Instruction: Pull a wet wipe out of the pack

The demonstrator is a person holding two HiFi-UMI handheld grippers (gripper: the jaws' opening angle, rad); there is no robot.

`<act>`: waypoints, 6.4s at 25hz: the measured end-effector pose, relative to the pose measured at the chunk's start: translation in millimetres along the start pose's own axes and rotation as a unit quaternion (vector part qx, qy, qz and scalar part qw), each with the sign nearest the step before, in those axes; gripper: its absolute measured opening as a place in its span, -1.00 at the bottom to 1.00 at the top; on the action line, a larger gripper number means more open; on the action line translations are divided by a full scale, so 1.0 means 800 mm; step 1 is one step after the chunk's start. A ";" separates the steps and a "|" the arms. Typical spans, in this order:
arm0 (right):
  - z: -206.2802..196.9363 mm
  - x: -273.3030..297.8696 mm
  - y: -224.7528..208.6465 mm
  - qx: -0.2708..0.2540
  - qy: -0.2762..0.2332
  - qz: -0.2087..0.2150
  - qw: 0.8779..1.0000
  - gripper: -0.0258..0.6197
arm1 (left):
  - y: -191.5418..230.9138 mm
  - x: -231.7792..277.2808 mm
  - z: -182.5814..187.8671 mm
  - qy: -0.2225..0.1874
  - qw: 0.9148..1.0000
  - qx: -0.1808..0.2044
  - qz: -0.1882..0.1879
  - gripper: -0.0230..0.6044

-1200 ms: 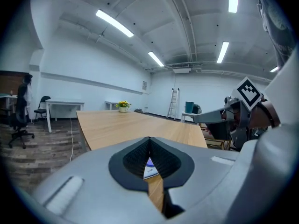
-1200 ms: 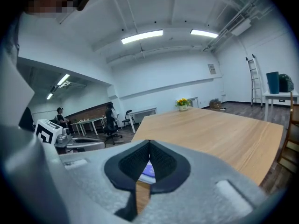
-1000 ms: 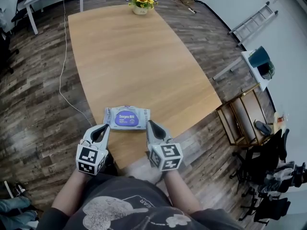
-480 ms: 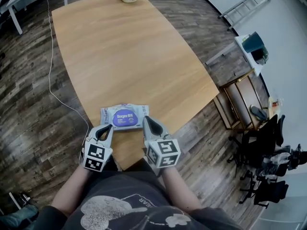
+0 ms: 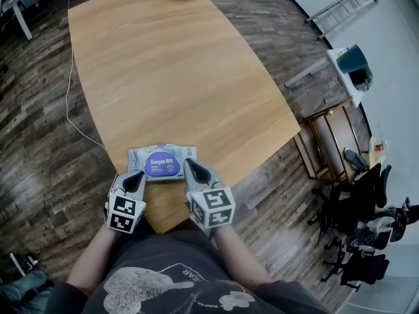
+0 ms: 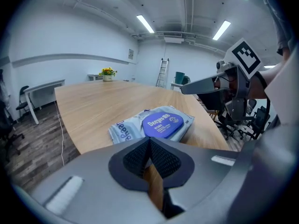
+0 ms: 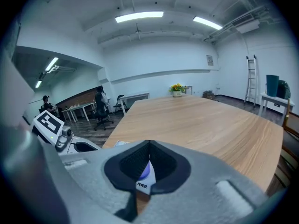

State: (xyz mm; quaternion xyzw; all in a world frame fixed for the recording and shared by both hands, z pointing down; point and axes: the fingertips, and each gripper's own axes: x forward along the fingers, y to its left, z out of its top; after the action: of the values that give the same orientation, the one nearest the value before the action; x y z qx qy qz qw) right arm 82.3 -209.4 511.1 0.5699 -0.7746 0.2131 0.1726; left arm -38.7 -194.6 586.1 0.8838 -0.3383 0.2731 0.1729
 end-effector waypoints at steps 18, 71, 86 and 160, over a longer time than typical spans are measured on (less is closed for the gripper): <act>-0.069 0.063 0.073 -0.275 0.144 0.221 0.924 0.00 | 0.003 0.009 -0.013 0.055 0.995 -0.072 0.034 -0.87; -0.017 0.065 0.078 -0.197 0.165 0.297 0.920 -0.18 | 0.007 0.016 -0.016 0.066 0.989 -0.121 0.049 -0.87; 0.021 0.122 0.018 -0.177 0.107 0.182 0.961 -0.59 | 0.010 0.015 -0.015 0.065 0.989 -0.123 0.055 -0.87; -0.067 0.082 0.088 -0.288 0.181 0.203 0.918 -0.64 | 0.021 0.003 0.004 0.005 0.991 -0.035 0.127 -0.85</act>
State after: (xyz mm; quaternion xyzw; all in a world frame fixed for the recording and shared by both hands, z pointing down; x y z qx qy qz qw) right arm -2.6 -216.3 580.7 0.2777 -0.8572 0.1109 0.4191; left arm -47.8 -209.3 587.4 0.8255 -0.4567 0.2850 0.1694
